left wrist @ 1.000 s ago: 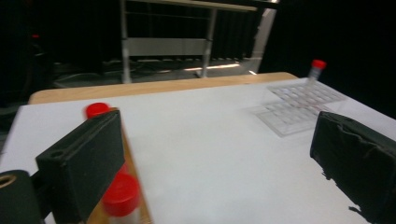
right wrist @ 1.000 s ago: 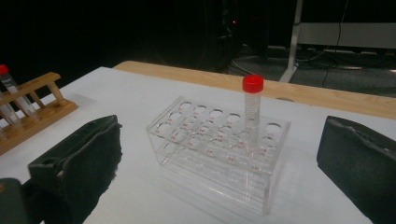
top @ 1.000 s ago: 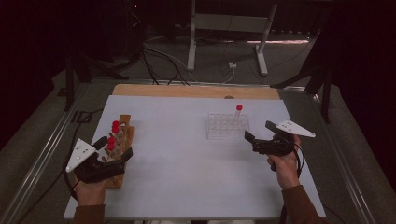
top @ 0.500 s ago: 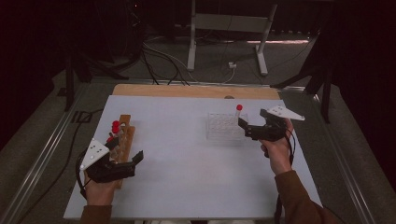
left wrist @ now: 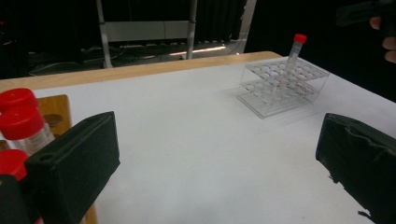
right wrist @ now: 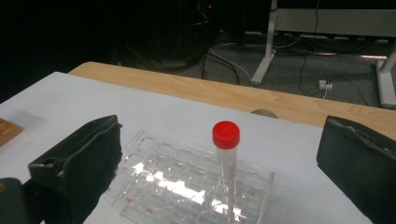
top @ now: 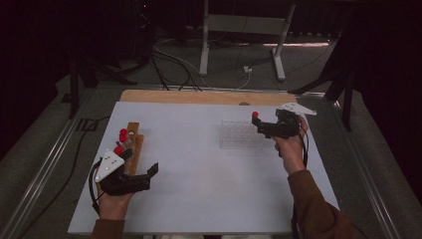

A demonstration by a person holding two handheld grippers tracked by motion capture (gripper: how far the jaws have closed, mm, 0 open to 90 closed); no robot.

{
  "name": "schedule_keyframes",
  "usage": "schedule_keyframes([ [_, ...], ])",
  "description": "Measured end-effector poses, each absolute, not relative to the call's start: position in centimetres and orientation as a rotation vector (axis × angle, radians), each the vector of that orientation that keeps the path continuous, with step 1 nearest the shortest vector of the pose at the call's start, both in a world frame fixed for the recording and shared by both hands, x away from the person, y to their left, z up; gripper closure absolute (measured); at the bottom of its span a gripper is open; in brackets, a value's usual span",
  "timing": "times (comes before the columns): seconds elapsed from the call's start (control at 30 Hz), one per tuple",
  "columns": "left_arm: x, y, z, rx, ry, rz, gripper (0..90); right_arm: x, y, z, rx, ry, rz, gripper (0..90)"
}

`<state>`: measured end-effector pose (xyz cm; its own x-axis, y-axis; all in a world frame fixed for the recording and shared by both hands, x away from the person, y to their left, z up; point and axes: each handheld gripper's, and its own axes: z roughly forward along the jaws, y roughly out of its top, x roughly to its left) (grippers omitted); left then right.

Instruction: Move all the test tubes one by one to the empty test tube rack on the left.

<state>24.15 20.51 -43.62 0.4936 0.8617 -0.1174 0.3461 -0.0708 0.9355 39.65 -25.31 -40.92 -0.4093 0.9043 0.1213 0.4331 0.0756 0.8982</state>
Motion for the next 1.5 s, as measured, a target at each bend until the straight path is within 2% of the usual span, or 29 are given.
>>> schedule_keyframes([
  [0.17,24.4,20.1,-44.1,1.649,1.053,0.564,0.6,40.6,-25.1,-41.4,1.322,1.886,1.305,0.0],
  [0.47,24.5,19.7,-44.5,1.669,1.053,0.548,0.6,42.2,-24.5,-43.0,1.376,1.91,1.207,8.2],
  [0.63,24.5,19.7,-44.5,1.666,1.056,0.547,0.6,43.1,-24.3,-44.2,1.422,1.923,1.173,17.7],
  [0.8,24.5,19.9,-44.5,1.658,1.062,0.545,0.6,43.5,-24.0,-45.0,1.41,1.928,1.157,47.6],
  [0.93,24.5,20.0,-44.5,1.654,1.063,0.544,0.6,43.7,-23.5,-45.2,1.392,1.936,1.156,59.8],
  [1.1,24.4,20.2,-44.4,1.649,1.065,0.549,0.6,43.9,-23.1,-45.6,1.386,1.944,1.122,68.5],
  [1.5,24.4,20.3,-44.4,1.646,1.071,0.552,0.6,43.4,-23.1,-44.8,1.354,1.903,1.147,69.9],
])
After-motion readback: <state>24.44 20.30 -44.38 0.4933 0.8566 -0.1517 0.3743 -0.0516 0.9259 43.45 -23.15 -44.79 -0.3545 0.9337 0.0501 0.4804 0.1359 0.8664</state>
